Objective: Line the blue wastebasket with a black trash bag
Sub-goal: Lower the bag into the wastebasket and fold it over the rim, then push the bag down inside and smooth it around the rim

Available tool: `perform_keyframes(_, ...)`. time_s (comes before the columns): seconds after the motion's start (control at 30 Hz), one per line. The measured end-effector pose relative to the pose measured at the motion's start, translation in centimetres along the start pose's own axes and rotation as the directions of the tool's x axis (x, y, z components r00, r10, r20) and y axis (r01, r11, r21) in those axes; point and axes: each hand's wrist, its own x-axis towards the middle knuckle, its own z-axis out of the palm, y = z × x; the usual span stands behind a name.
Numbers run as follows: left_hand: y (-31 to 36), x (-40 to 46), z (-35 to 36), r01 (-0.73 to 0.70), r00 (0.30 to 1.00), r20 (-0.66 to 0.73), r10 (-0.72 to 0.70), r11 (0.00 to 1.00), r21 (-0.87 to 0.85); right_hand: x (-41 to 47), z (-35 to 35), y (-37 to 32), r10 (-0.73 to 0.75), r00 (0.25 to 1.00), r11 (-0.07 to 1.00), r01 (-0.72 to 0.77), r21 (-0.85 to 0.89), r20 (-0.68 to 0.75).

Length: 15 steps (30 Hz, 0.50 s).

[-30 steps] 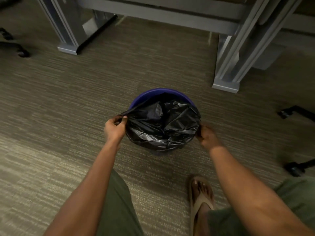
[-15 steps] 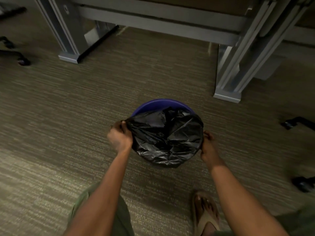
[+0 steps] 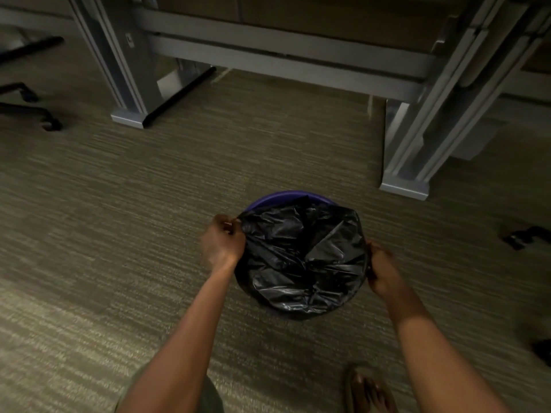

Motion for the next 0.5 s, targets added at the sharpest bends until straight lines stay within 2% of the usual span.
perform_keyframes(0.1,-0.1,-0.1,0.2,-0.1,0.994,0.045,0.098,0.994,0.038,-0.5,-0.5,-0.6,0.018,0.999,0.997,-0.014,0.08,-0.051)
perform_keyframes(0.17,0.1,-0.1,0.3,-0.15,0.988,0.063,0.144,0.982,0.113,-0.7,-0.3,-1.5,-0.024,0.989,0.995,0.038,0.091,-0.149)
perform_keyframes(0.2,0.2,-0.1,0.3,-0.157,0.986,0.074,0.148,0.978,0.135,-0.7,-0.1,-2.0,-0.105,0.964,0.994,0.111,0.012,-0.244)
perform_keyframes(0.27,0.7,0.2,0.4,-0.166,0.984,0.088,0.155,0.976,0.138,-1.2,0.4,-3.1,-0.38,0.832,0.92,0.293,-0.261,-0.404)
perform_keyframes(0.3,0.9,0.4,0.4,-0.177,0.982,0.092,0.165,0.975,0.134,-1.8,0.9,-3.5,-0.546,0.751,0.825,0.405,-0.395,-0.371)
perform_keyframes(0.33,1.2,0.6,0.5,-0.19,0.979,0.097,0.178,0.972,0.136,-2.6,1.6,-4.0,-0.702,0.659,0.678,0.501,-0.538,-0.271)
perform_keyframes(0.37,1.6,0.8,0.6,-0.206,0.976,0.099,0.193,0.968,0.143,-3.2,2.3,-4.5,-0.812,0.566,0.501,0.551,-0.667,-0.141)
perform_keyframes(0.4,2.0,1.0,0.7,-0.22,0.973,0.101,0.206,0.964,0.15,-3.7,3.2,-4.9,-0.863,0.505,0.34,0.564,-0.753,-0.011)
perform_keyframes(0.43,2.5,1.2,0.8,-0.232,0.97,0.103,0.218,0.961,0.151,-3.8,4.0,-5.1,-0.872,0.481,0.228,0.563,-0.794,0.091)
perform_keyframes(0.5,3.4,1.5,1.0,-0.26,0.963,0.111,0.246,0.955,0.14,-3.6,5.4,-5.9,-0.828,0.523,0.139,0.543,-0.828,0.204)
